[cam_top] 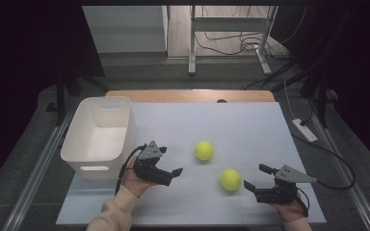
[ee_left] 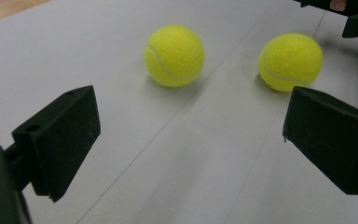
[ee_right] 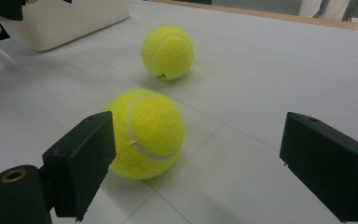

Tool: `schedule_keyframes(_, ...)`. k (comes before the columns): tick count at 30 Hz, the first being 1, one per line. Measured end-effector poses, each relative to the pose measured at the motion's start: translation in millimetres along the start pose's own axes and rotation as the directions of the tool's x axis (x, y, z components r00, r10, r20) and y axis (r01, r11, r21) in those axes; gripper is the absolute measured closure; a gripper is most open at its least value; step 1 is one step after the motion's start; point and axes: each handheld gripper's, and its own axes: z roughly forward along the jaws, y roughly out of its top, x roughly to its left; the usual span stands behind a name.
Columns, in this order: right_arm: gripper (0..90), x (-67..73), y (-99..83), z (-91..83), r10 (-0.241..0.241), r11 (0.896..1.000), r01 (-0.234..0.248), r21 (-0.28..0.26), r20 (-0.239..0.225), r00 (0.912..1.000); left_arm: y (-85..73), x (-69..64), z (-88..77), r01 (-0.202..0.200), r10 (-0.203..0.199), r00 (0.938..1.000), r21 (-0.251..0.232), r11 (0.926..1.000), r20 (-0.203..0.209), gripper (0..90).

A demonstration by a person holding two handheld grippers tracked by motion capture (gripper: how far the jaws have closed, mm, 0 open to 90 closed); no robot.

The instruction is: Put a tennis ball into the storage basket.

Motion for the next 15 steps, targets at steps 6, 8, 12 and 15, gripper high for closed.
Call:
schedule_keyframes(6, 10.3, -0.3, 0.6, 0.7, -0.004, 1.0, 0.004, 0.002, 0.004, 1.0, 4.3, -0.3, 4.2, -0.003, 0.003, 1.0, 0.005, 1.0, 0.004, 4.5)
schedule_keyframes(8, 10.3, 0.8, 0.7, 1.4, -0.009, 1.0, 0.009, 0.002, 0.003, 1.0, 7.1, -0.4, 6.4, -0.007, 0.007, 1.0, 0.008, 0.9999, 0.005, 4.5)
schedule_keyframes(12, 10.4, 2.0, 1.7, 2.4, -0.009, 1.0, 0.009, 0.002, 0.005, 0.9999, 12.6, 0.8, 10.5, -0.003, 0.003, 0.9999, 0.009, 1.0, 0.017, 4.5)
schedule_keyframes(15, 10.3, 1.7, 1.8, 3.8, -0.013, 1.0, 0.013, 0.006, 0.004, 0.9999, 15.4, 2.6, 13.5, -0.002, 0.001, 0.9997, 0.013, 0.9999, 0.024, 4.4)
